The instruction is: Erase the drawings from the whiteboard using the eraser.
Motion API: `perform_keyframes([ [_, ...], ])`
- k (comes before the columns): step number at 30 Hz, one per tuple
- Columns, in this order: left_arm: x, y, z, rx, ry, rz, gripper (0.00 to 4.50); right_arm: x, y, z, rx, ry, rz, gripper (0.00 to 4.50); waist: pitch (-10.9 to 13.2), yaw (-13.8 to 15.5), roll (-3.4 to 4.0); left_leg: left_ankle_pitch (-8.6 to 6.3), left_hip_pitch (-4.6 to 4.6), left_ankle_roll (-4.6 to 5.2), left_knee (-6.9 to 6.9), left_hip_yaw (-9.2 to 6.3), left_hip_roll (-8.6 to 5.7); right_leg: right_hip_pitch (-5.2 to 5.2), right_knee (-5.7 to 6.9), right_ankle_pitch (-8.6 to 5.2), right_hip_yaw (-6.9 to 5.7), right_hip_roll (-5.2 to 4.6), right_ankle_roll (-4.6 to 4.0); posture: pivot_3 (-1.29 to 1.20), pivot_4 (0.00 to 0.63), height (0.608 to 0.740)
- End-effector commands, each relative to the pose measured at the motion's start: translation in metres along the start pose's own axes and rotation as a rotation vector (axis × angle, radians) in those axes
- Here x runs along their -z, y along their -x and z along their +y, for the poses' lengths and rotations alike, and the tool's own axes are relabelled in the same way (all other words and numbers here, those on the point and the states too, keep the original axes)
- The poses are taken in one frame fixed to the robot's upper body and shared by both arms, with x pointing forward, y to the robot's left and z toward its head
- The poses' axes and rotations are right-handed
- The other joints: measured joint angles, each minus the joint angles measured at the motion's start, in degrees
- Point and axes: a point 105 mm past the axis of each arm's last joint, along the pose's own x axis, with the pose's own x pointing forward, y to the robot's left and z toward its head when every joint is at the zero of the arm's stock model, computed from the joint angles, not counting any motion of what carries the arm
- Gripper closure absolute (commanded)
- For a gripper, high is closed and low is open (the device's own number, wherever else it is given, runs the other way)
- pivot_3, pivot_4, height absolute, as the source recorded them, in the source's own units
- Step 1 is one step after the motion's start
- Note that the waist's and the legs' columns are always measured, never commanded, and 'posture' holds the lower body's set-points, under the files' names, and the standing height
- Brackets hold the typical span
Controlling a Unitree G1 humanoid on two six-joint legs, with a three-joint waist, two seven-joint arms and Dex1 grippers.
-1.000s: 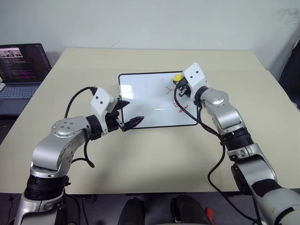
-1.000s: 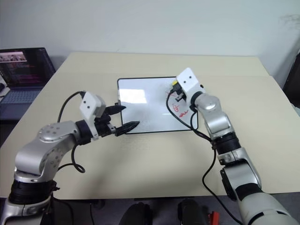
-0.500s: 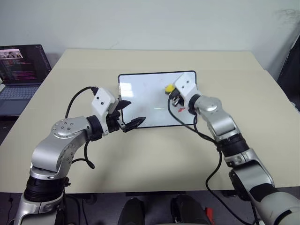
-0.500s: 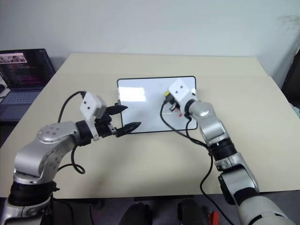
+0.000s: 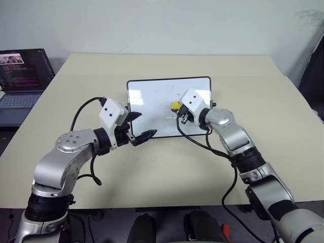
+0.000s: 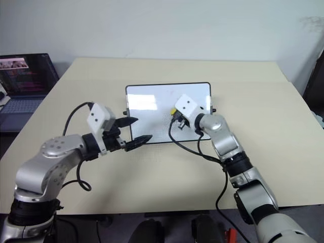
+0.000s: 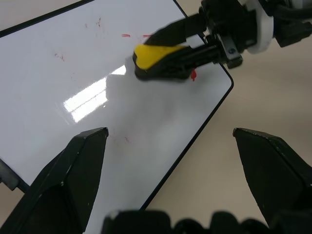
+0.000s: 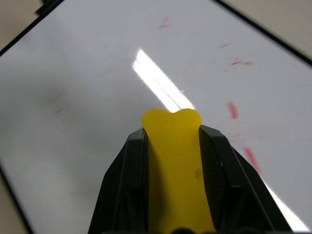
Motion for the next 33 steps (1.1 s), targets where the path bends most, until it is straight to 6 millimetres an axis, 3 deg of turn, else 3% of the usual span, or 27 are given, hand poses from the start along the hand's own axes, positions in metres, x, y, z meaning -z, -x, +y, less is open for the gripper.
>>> perform_keyframes([
  [1,-0.012,0.005,-0.001,0.003,-0.042,-0.039,0.00,-0.016,0.004,-0.038,0.178,0.046,-0.061,3.40,0.00,0.06,0.00,0.01,0.00,-0.01,0.00,0.00,0.00,0.00,0.00,0.00,-0.01,0.00,0.01,0.00,0.150,0.740],
  [4,-0.012,0.005,-0.003,0.012,-0.044,-0.037,0.00,-0.012,0.002,-0.033,0.151,0.039,-0.049,3.40,0.00,0.18,-0.01,0.00,-0.07,-0.01,-0.03,-0.03,0.01,0.00,-0.07,0.08,-0.04,0.00,-0.14,0.00,0.150,0.740],
  [10,-0.012,0.005,-0.002,0.012,-0.044,-0.041,0.00,0.020,0.004,0.002,-0.049,0.031,0.083,3.40,-0.01,-0.02,-0.01,-0.03,-0.09,-0.02,-0.08,0.00,0.03,-0.04,-0.10,0.07,-0.01,-0.02,-0.14,0.00,0.150,0.740],
  [12,-0.012,0.005,-0.003,0.015,-0.044,-0.040,0.00,0.023,0.005,0.006,-0.073,0.027,0.092,3.40,-0.02,0.02,-0.02,-0.02,-0.05,-0.02,-0.08,-0.03,0.03,-0.02,-0.05,0.07,-0.05,-0.01,-0.15,0.00,0.150,0.740],
  [16,-0.012,0.004,-0.007,0.042,-0.051,-0.039,0.00,0.010,0.006,-0.023,0.078,0.042,0.045,3.40,-0.01,0.03,-0.01,-0.01,0.04,-0.01,-0.05,-0.04,0.02,0.04,-0.02,0.07,-0.05,0.00,-0.14,0.00,0.150,0.740],
  [19,-0.012,0.003,-0.009,0.055,-0.052,-0.039,0.00,0.012,0.010,-0.041,0.140,0.049,0.054,3.40,-0.01,0.08,-0.01,0.05,0.04,0.01,0.00,-0.02,0.00,0.05,-0.01,0.09,-0.03,0.01,-0.11,0.00,0.150,0.740],
  [29,-0.013,0.001,-0.011,0.072,-0.056,-0.043,0.00,0.047,0.023,-0.016,-0.048,0.073,0.199,3.40,-0.03,0.20,-0.05,0.06,0.03,0.02,-0.04,-0.03,0.01,0.08,-0.08,0.11,-0.03,0.02,-0.14,0.00,0.150,0.740],
  [33,-0.013,-0.001,-0.012,0.077,-0.056,-0.045,0.00,0.036,0.023,-0.022,-0.012,0.046,0.157,3.40,-0.03,0.11,-0.05,0.06,0.13,0.02,-0.02,0.00,0.00,0.11,-0.04,0.00,-0.01,0.02,0.05,0.00,0.150,0.740],
])
